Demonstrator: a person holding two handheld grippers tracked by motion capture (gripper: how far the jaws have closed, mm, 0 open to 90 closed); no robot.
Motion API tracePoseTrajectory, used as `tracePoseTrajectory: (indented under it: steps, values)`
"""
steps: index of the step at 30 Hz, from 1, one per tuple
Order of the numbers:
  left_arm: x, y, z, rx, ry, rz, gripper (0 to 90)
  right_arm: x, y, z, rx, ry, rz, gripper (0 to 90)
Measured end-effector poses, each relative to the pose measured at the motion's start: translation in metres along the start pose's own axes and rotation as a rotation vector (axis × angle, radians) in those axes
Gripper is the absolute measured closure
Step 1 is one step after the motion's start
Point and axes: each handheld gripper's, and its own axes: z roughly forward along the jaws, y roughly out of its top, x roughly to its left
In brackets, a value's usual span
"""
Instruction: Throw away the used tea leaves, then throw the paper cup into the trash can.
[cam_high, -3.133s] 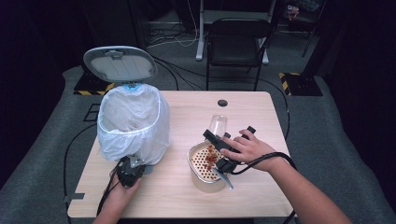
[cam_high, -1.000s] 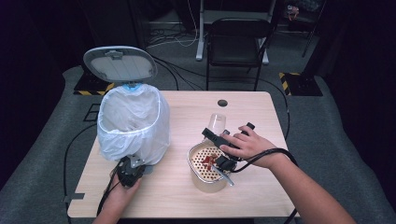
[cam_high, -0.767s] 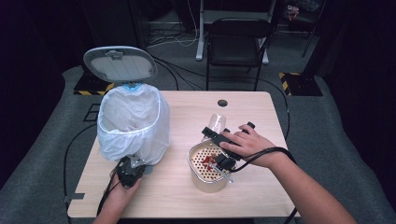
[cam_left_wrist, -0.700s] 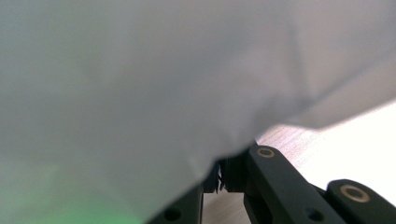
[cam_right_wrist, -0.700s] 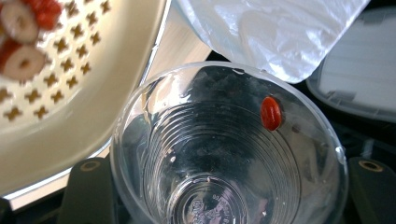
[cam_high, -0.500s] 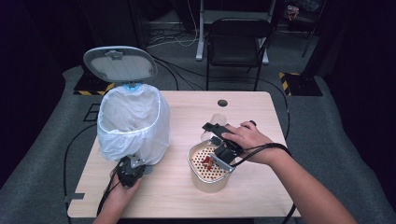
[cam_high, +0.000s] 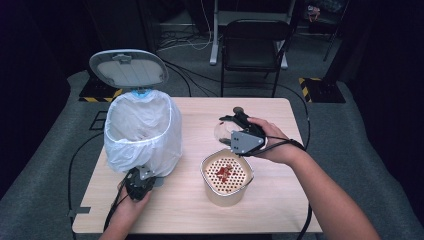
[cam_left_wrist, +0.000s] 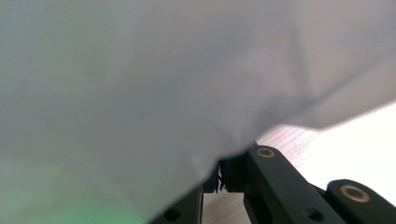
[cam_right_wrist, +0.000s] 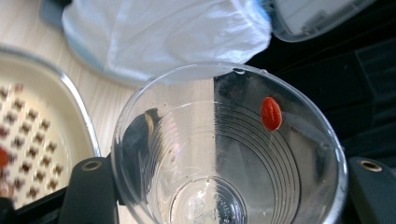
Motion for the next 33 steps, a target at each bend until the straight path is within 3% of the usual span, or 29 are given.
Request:
tracePoseTrajectory:
  steps: [2, 8, 14, 17, 24, 26, 33]
  values:
    - [0.0, 0.0, 0.0, 0.001, 0.0, 0.0, 87.4, -0.007, -0.001, -0.001, -0.017, 0.01, 0.077, 33.0]
    - [0.001, 0.0, 0.0, -0.002, -0.01, -0.006, 87.4, -0.024, -0.007, -0.003, -0.063, 0.044, 0.237, 33.0]
    - [0.0, 0.0, 0.0, -0.002, -0.006, -0.004, 87.4, -0.028, -0.015, 0.003, -0.085, 0.111, 0.451, 33.1]
    - [0.001, 0.0, 0.0, -0.005, -0.009, -0.008, 87.4, -0.027, -0.017, 0.008, -0.089, 0.137, 0.522, 33.2]
    - [0.001, 0.0, 0.001, -0.009, -0.012, -0.008, 87.4, -0.037, -0.009, 0.015, -0.044, 0.154, 0.66, 33.1]
    - [0.001, 0.0, 0.0, -0.004, -0.012, -0.005, 87.4, -0.042, -0.005, 0.016, -0.053, 0.169, 0.704, 33.3]
    - [0.002, 0.0, 0.0, -0.001, -0.017, -0.008, 87.4, -0.06, 0.013, 0.02, -0.046, 0.16, 0.763, 33.9]
